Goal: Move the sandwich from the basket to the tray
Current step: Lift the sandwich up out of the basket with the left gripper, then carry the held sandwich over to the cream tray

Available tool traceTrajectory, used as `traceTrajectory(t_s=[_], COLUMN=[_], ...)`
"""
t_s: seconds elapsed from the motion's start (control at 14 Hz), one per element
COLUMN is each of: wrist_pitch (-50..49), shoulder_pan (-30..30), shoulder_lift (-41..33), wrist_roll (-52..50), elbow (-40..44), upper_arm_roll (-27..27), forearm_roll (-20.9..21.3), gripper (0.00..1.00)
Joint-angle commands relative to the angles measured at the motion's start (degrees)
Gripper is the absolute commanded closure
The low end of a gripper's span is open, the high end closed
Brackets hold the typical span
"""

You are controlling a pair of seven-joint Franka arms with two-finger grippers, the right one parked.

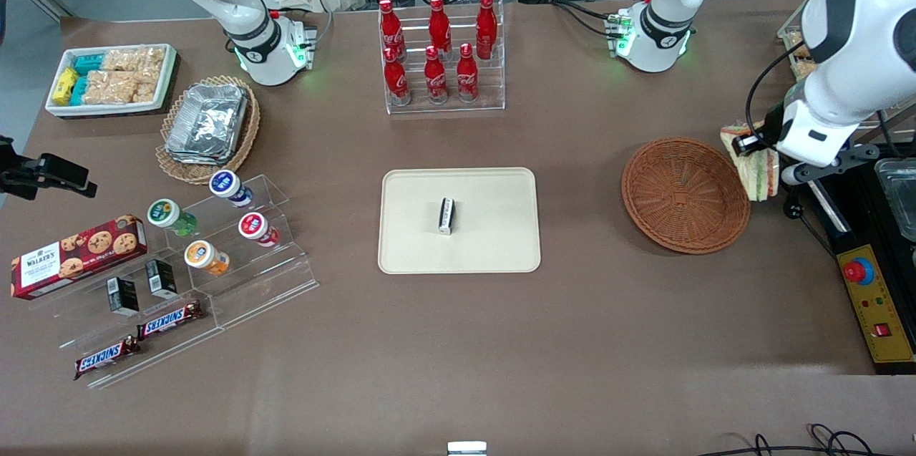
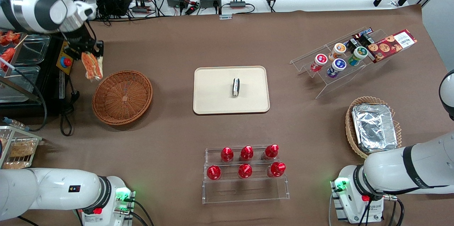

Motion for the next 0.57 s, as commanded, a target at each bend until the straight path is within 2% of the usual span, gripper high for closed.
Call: traceTrajectory(t_s=[0.0, 0.29, 0.5], wrist_pitch=[-3.8, -1.2, 3.8], shoulder_pan=[-6.5, -16.2, -22.4], shoulder_lift=[6.2, 16.5, 25.9], wrist_roll=[1.5, -2.8, -9.1], elbow=[9.1, 18.8, 24.9], upper_arm_roll=[-0.3, -0.4, -0.4], forearm_roll=[-0.5, -6.8, -8.0], gripper=[1.0, 1.0, 1.0])
